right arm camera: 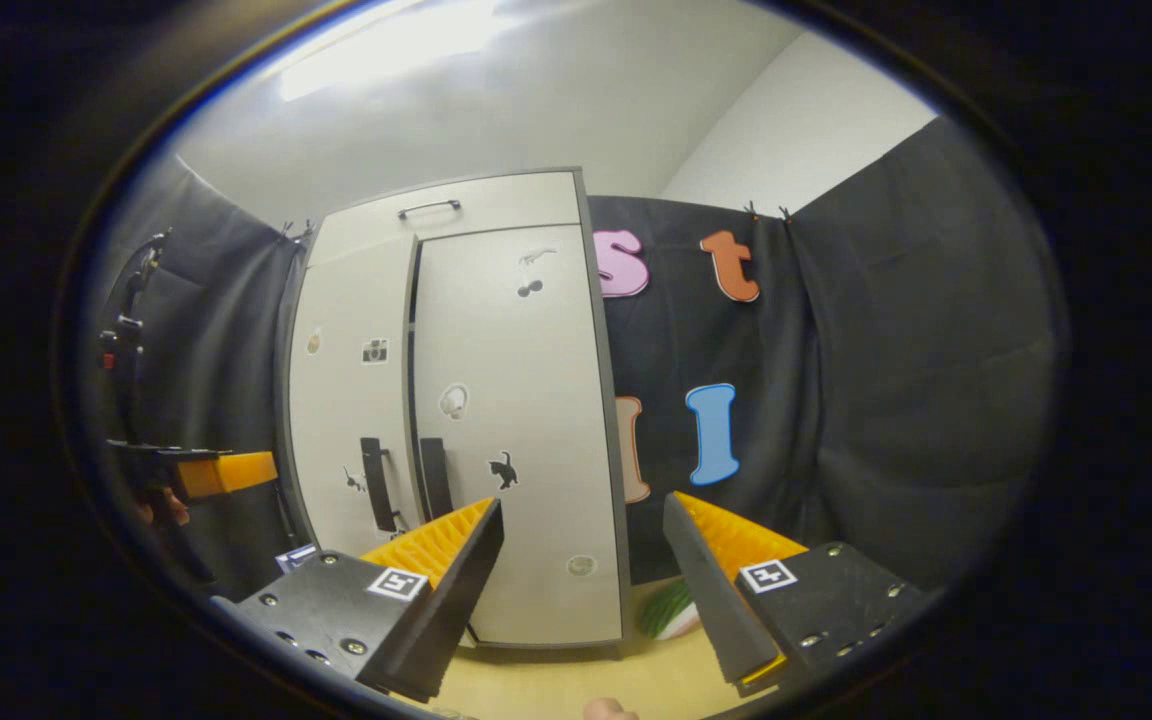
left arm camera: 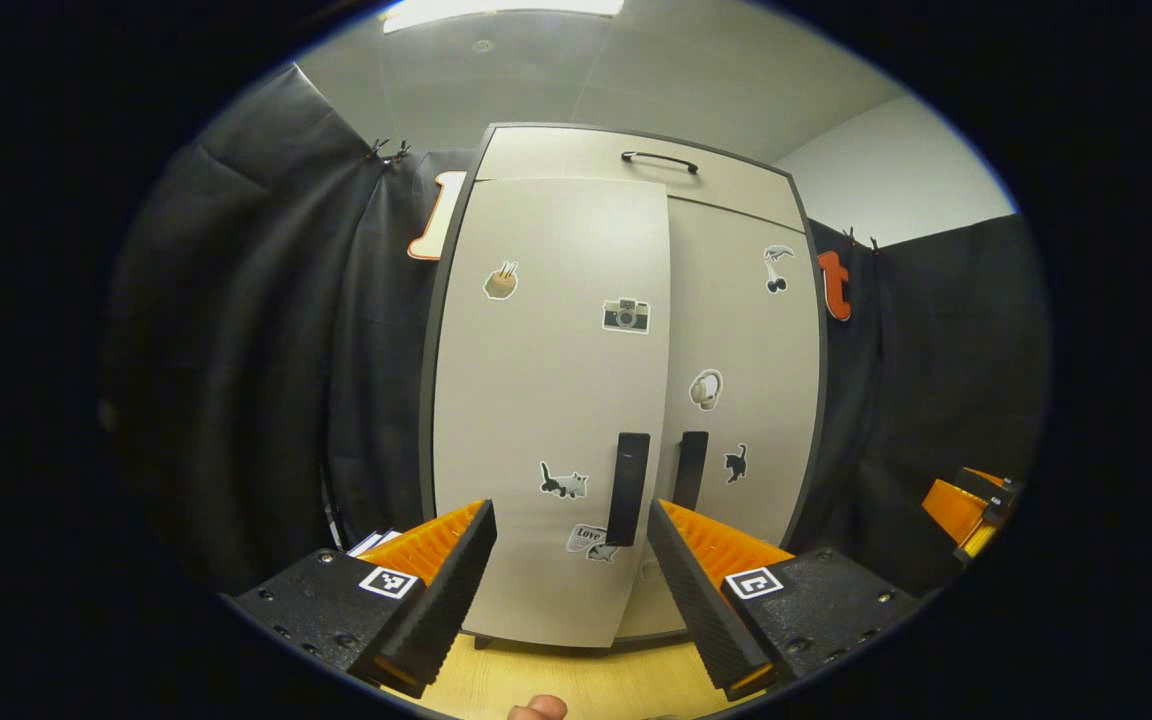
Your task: Grasp the bottle in the cabinet with the left hand and place it on the coaster, then close the right door with the right hand and the left door with the left hand.
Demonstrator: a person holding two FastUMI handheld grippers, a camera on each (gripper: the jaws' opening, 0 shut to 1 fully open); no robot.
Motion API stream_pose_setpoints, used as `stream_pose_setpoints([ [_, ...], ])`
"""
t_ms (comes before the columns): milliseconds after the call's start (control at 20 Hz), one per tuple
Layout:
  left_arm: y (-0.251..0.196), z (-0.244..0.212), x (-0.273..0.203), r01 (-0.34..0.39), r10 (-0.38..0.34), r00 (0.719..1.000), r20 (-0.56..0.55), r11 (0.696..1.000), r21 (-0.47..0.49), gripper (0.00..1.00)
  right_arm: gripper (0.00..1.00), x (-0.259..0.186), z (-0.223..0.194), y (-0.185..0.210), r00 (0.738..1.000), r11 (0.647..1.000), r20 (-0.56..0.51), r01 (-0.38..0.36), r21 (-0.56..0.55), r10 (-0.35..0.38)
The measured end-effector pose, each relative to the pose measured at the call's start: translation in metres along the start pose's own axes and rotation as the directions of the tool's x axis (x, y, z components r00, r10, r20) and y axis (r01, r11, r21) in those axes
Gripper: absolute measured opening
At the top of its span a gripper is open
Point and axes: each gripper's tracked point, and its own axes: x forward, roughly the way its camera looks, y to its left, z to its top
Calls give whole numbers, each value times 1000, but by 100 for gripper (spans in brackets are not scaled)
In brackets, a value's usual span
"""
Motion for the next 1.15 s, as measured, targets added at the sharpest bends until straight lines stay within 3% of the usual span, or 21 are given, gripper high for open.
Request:
stream_pose_setpoints([
  [50,0,1,-1,-6,6,1000,1,1000,1,96,98,1,0,1,1000,1000,0,-3,-2,3],
  [100,0,3,-1,-11,11,1000,2,1000,3,99,98,0,-1,1,1000,1000,-1,-5,-4,5],
  [200,-3,7,-2,-12,11,1000,7,1000,3,96,93,-2,-1,-1,1000,1000,3,-7,-3,7],
  [250,-5,8,-3,-11,11,1000,10,1000,1,96,97,-2,0,-1,1000,1000,5,-7,0,7],
  [350,-10,11,-5,-5,5,1000,14,1000,-8,93,93,-2,1,-2,1000,1000,5,-8,5,8],
  [400,-12,14,-5,-2,2,1000,18,1000,-12,96,98,-3,1,-3,1000,1000,5,-8,4,8],
  [700,-15,25,-5,-27,26,999,45,999,18,96,98,-5,1,-10,1000,1000,11,8,3,-8],
  [750,-19,26,-4,-23,22,999,47,1000,17,100,98,-5,1,-11,1000,1000,12,12,5,-12],
  [800,-24,25,-4,-16,15,999,46,1000,16,96,98,-5,2,-12,1000,1000,12,14,7,-14],
  [1150,-66,28,1,8,-10,998,55,999,32,96,98,0,10,-36,1000,1000,16,-4,-5,4],
])
